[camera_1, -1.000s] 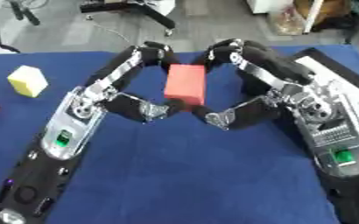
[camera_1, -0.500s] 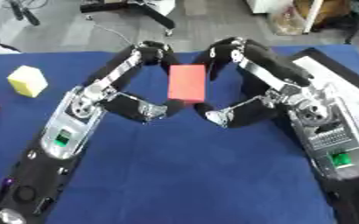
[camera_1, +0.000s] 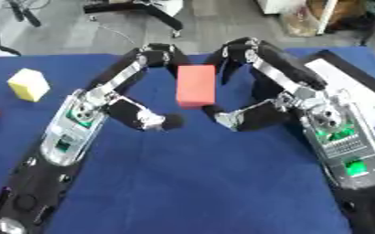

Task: Pick up the objects with one hand, pass them to the other hand, and then place them into the box on the other side of the table.

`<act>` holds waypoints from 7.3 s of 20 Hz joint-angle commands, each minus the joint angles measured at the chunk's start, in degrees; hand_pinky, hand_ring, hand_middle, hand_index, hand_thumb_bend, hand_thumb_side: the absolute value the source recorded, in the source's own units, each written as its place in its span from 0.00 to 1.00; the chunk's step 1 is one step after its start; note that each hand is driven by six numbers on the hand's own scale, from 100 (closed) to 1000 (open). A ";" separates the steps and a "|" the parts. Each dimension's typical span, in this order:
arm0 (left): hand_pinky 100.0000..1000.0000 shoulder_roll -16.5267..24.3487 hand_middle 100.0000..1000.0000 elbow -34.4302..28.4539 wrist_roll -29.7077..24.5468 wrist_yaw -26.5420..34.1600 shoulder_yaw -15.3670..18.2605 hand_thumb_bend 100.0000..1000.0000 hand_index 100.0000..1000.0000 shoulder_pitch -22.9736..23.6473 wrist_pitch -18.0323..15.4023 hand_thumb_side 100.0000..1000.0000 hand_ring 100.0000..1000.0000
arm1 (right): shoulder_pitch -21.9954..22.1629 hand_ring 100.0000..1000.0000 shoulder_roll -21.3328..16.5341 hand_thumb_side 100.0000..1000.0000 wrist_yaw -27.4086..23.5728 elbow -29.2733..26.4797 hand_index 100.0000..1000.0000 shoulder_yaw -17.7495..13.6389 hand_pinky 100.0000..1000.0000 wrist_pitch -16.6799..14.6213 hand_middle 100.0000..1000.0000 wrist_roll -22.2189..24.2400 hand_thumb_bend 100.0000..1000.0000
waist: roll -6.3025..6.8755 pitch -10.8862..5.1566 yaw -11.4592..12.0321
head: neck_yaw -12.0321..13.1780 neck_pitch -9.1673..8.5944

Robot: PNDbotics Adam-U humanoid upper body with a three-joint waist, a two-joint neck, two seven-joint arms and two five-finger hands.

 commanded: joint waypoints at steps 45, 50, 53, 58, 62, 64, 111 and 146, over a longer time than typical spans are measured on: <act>0.56 5.94 0.62 -16.42 28.76 1.63 22.78 0.63 0.77 22.77 14.71 0.53 0.57 | 5.67 0.46 -20.06 0.00 -10.06 21.06 0.26 -23.33 0.55 16.53 0.33 -19.22 0.00 | 2.01 0.49 5.18 | -6.62 -0.08; 0.56 5.97 0.62 -18.94 28.63 3.42 22.83 0.62 0.77 23.16 15.29 0.54 0.58 | 4.40 0.47 -20.55 0.00 -10.89 28.72 0.32 -20.01 0.57 15.79 0.38 -19.46 0.00 | 2.22 0.50 6.06 | -7.34 -0.08; 0.57 5.85 0.62 -19.41 28.38 3.71 22.72 0.62 0.77 23.20 15.33 0.54 0.58 | 3.47 0.49 -20.25 0.00 -11.05 33.42 0.35 -18.86 0.59 13.02 0.40 -17.78 0.00 | 2.17 0.45 6.22 | -7.43 -0.08; 0.57 5.70 0.62 -19.62 27.99 3.72 22.54 0.62 0.77 23.34 15.34 0.54 0.58 | 1.43 0.57 -19.95 0.13 -10.04 41.23 0.52 -16.61 0.63 8.23 0.52 -14.56 0.00 | 1.99 0.36 6.47 | -7.43 -0.08; 0.57 5.61 0.62 -19.62 27.75 3.51 22.51 0.62 0.77 23.50 15.34 0.54 0.58 | 0.90 0.72 -19.60 0.34 -8.40 44.29 0.77 -14.65 0.69 4.40 0.73 -11.15 0.16 | 1.79 0.30 6.55 | -7.33 -0.08; 0.57 5.58 0.62 -19.61 27.66 3.36 22.55 0.62 0.77 23.56 15.38 0.54 0.58 | 1.05 0.80 -19.71 0.45 -6.86 44.16 0.89 -14.04 0.74 2.54 0.83 -9.31 0.30 | 1.71 0.28 6.52 | -7.21 -0.08; 0.59 16.12 0.65 -9.38 28.45 -12.58 25.49 0.58 0.79 20.39 19.90 0.48 0.60 | 1.21 0.81 -1.54 0.25 -16.55 -3.98 0.91 -5.27 0.77 -18.81 0.87 -13.44 0.02 | 2.00 0.25 2.88 | 4.17 -0.08; 0.64 37.83 0.66 53.28 25.96 -23.65 22.84 0.84 0.79 -4.04 32.40 0.53 0.61 | 1.90 0.80 -0.32 0.26 -18.71 -3.98 0.90 -5.13 0.76 -18.83 0.86 -9.66 0.00 | 1.89 1.33 -0.41 | 5.00 -1.16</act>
